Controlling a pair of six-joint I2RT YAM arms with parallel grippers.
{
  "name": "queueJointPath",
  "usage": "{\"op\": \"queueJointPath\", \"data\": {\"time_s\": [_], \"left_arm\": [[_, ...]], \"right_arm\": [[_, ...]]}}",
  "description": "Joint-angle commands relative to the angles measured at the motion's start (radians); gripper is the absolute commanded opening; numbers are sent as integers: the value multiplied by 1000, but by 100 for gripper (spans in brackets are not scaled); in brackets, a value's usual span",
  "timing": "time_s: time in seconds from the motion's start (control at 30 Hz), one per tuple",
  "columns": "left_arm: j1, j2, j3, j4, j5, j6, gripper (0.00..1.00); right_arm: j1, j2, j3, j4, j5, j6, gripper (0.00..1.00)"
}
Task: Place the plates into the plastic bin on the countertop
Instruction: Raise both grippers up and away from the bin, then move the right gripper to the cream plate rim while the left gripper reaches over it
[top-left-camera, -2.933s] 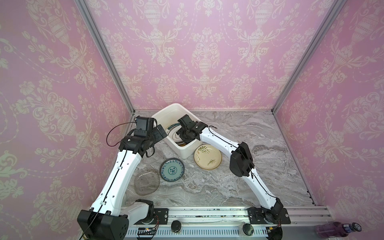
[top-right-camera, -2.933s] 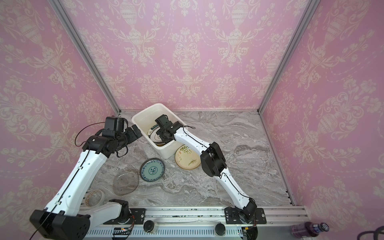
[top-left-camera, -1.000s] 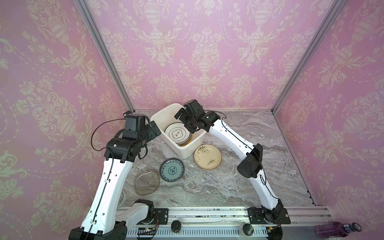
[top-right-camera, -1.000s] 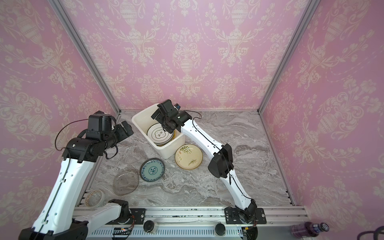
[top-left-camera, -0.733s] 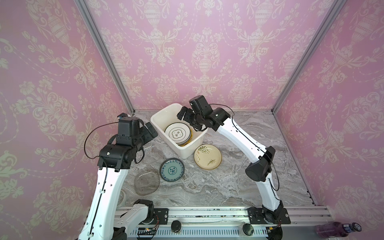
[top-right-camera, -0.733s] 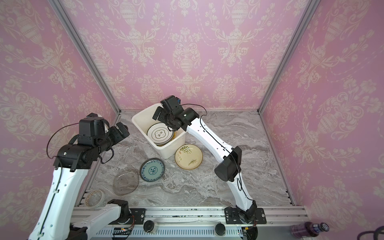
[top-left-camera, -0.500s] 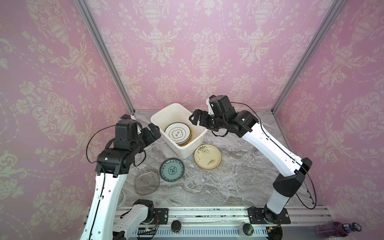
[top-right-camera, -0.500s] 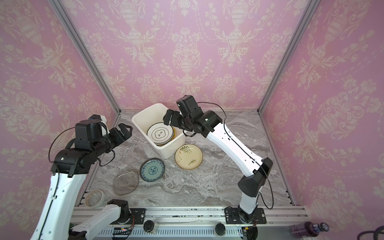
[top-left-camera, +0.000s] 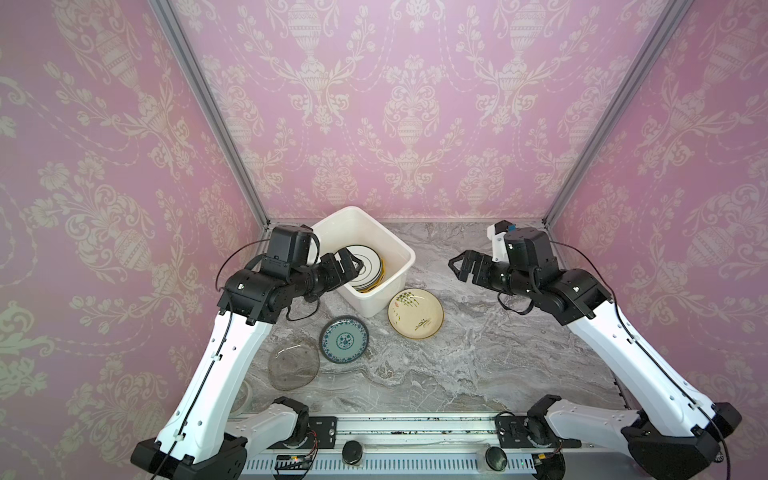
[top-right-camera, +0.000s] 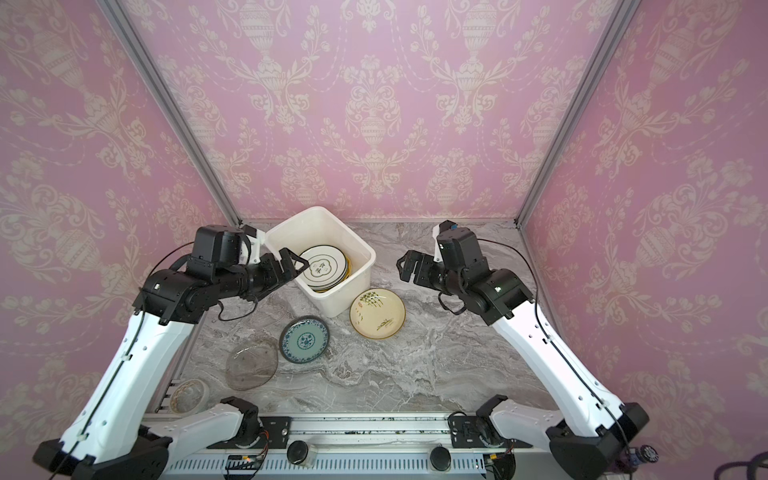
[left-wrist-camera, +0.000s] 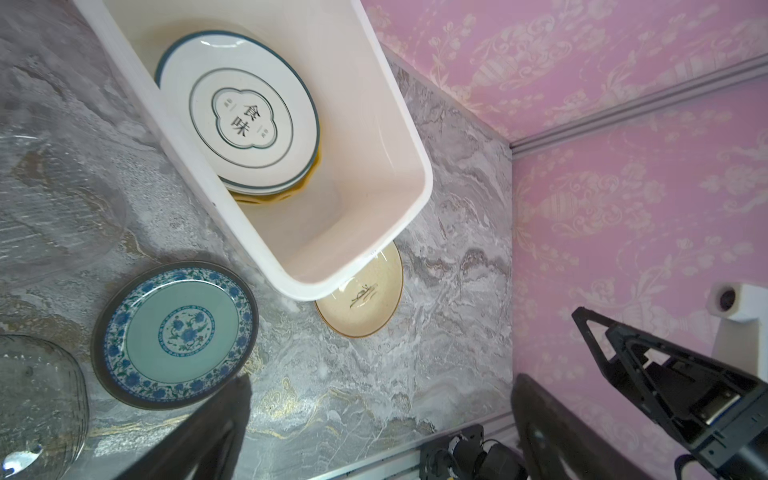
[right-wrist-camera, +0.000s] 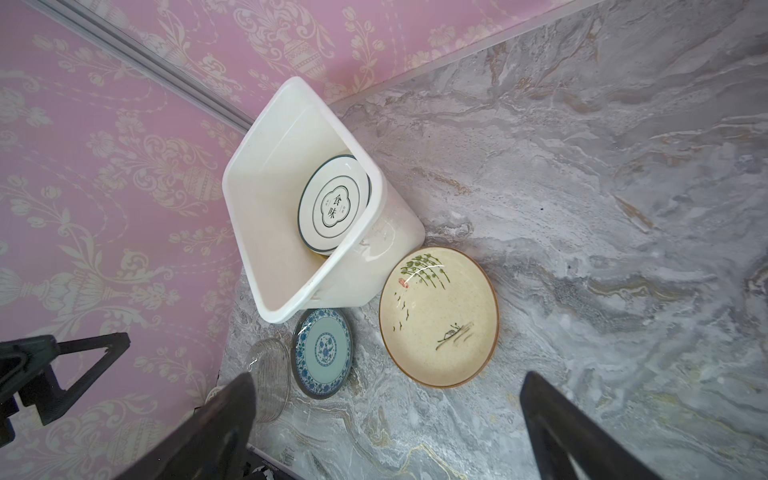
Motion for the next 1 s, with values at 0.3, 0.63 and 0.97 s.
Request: {"op": "queueJointPath", "data": {"time_s": [0.3,0.63,0.97], "left_arm": [[-396,58,-145,42,-253,-182,99],[-437,133,-193,135,-241,-207,99],[-437,141,-214,152,-240,-217,99]], "right_arm": [[-205,-11,-297,81,-317,71,96],[-212,201,-327,50,-329,5,66],[-142,426,-273,76,-324,-31,54]]}}
